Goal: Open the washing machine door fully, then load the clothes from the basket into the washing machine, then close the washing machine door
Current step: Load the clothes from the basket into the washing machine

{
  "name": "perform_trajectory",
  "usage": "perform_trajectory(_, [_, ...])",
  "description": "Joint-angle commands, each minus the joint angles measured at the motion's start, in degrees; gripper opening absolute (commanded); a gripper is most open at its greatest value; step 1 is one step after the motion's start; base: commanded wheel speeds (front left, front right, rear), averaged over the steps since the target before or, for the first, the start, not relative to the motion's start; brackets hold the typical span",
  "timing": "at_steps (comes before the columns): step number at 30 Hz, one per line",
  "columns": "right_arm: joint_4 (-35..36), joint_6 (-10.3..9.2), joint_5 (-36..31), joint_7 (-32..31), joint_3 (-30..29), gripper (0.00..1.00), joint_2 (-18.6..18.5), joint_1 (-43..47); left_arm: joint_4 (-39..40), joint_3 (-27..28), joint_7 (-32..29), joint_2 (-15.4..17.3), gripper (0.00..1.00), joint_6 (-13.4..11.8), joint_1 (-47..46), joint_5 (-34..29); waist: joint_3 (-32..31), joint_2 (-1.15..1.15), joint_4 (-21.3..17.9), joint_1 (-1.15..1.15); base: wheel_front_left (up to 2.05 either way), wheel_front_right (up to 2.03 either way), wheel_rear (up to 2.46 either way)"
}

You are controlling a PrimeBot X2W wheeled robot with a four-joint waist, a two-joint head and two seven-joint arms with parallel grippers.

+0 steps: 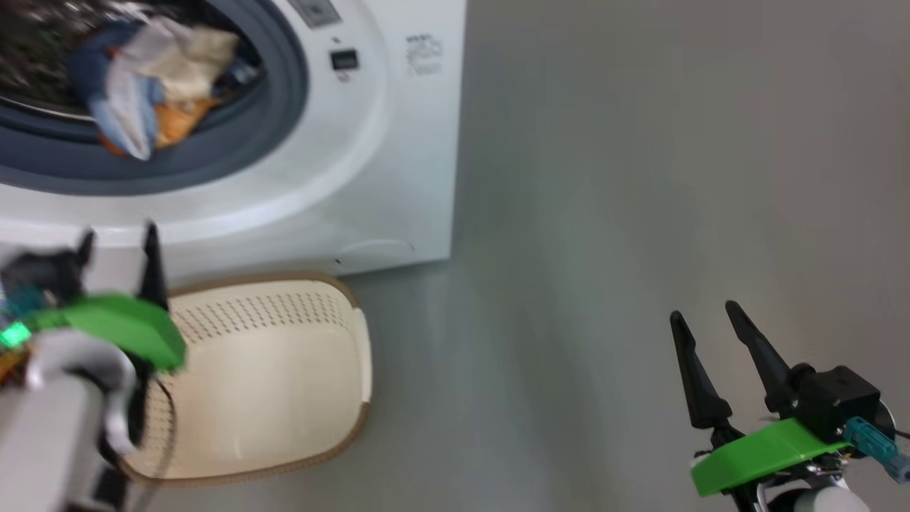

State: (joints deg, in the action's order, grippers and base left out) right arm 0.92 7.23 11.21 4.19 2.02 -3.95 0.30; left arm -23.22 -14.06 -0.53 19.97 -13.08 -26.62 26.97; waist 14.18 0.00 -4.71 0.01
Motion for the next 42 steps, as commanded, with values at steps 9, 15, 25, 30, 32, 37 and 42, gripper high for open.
perform_trajectory(9, [-3.7, 0.25, 3.3, 5.2, 3.9, 1.00, 0.6, -5.9, -6.4, 2.8, -9.5, 10.1, 1.00, 3.8, -18.3, 0.3, 13.3, 0.00, -9.8, -0.01, 0.00, 0.00, 0.00])
perform_trajectory(15, [-7.0, 0.25, 5.1, 8.0, 5.7, 1.00, 0.9, -8.6, -9.0, 2.6, -14.9, 15.1, 1.00, 4.7, -26.2, -1.1, 17.2, 0.00, -12.3, -0.01, 0.00, 0.00, 0.00])
perform_trajectory(25, [-11.2, 0.25, 8.6, 10.4, 8.6, 1.00, 1.1, -11.8, -12.0, 3.3, -22.0, 21.8, 1.00, 6.1, -35.2, -1.3, 22.0, 0.00, -14.6, -0.01, 0.00, 0.00, 0.00])
perform_trajectory(30, [-12.0, 0.25, 9.9, 10.7, 10.2, 1.00, 1.1, -13.2, -12.7, 3.4, -24.6, 23.1, 1.00, 5.7, -38.1, -1.2, 23.5, 0.00, -15.4, -0.01, 0.00, 0.00, 0.00])
perform_trajectory(32, [-12.3, 0.25, 10.5, 10.8, 10.4, 1.00, 1.1, -13.5, -12.9, 3.6, -26.0, 23.7, 1.00, 5.2, -39.2, -1.1, 24.2, 0.00, -15.9, -0.01, 0.00, 0.00, 0.00])
perform_trajectory(37, [-11.9, 0.25, 11.5, 10.8, 10.1, 1.00, 1.1, -13.5, -14.2, 3.6, -29.0, 25.1, 0.70, 3.9, -41.4, -1.5, 25.1, 0.00, -16.5, -0.01, 0.00, 0.00, 0.00])
perform_trajectory(42, [-11.5, 0.25, 12.1, 10.8, 10.0, 1.00, 1.1, -13.6, -15.4, 3.7, -31.7, 25.3, 0.00, 3.6, -43.0, -0.6, 25.6, 0.00, -16.5, -0.01, 0.00, 0.00, 0.00])
